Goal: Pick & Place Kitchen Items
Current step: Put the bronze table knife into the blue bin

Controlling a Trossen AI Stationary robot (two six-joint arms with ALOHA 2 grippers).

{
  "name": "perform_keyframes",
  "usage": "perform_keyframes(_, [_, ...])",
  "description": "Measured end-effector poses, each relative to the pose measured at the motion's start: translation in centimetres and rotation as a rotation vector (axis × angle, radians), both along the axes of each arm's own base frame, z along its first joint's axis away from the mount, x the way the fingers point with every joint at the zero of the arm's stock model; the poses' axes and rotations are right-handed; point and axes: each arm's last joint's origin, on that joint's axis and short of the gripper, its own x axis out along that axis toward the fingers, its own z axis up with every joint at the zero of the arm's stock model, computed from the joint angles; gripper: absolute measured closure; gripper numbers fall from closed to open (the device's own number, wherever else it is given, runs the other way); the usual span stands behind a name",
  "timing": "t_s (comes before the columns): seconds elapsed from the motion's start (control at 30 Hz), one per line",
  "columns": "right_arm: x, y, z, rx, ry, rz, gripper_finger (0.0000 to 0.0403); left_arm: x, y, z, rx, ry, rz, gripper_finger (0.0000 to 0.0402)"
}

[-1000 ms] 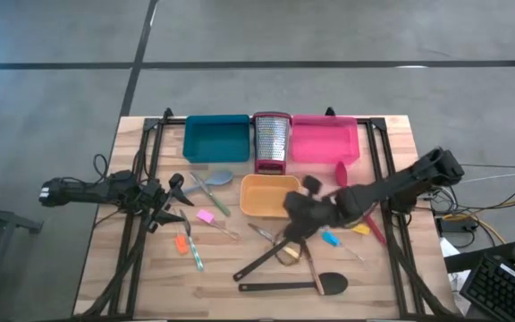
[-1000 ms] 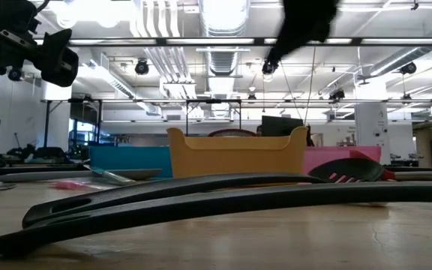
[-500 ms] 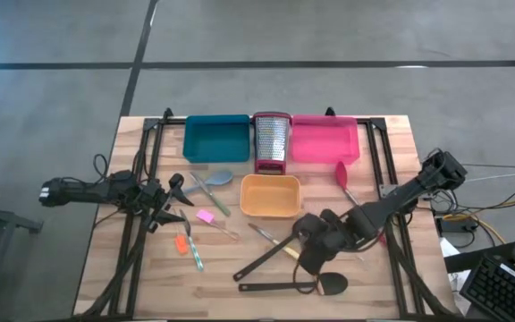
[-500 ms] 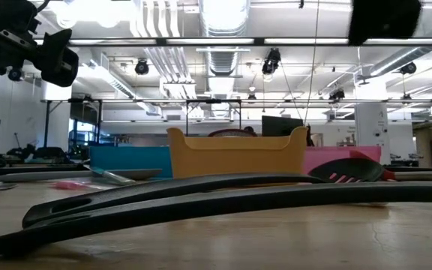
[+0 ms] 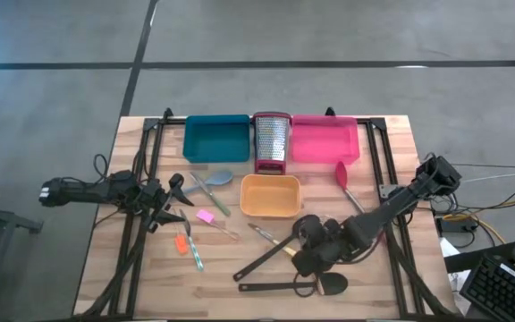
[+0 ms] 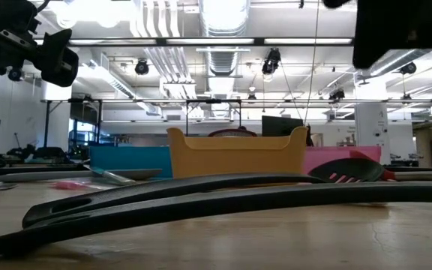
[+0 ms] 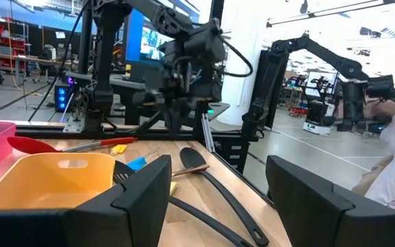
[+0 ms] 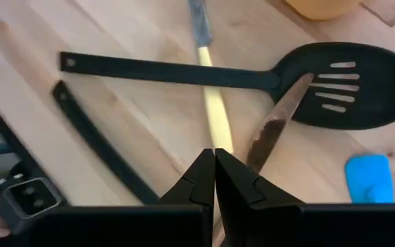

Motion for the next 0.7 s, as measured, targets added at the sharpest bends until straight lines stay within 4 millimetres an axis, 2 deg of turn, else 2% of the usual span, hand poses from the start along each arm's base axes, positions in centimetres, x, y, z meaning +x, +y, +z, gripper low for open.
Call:
perform_keyframes(0.2, [0.7, 0.4, -2.2, -0.003, 0.115, 0.158, 0.0394, 0.0, 0.0, 0.0, 0.0, 0.002, 0.0, 0.0158])
perform_keyframes(0.4, [1.2, 0.1, -3.4, 0.013, 0.172, 0.185, 0.0384, 0.0, 0.0, -0.1, 0.0, 0.009, 0.0, 0.0158])
perform_keyframes(0.7, [1.1, 0.0, -4.8, 0.053, 0.237, 0.123, 0.0274, 0.0, 0.0, -0.1, 0.001, 0.011, 0.0, 0.0158])
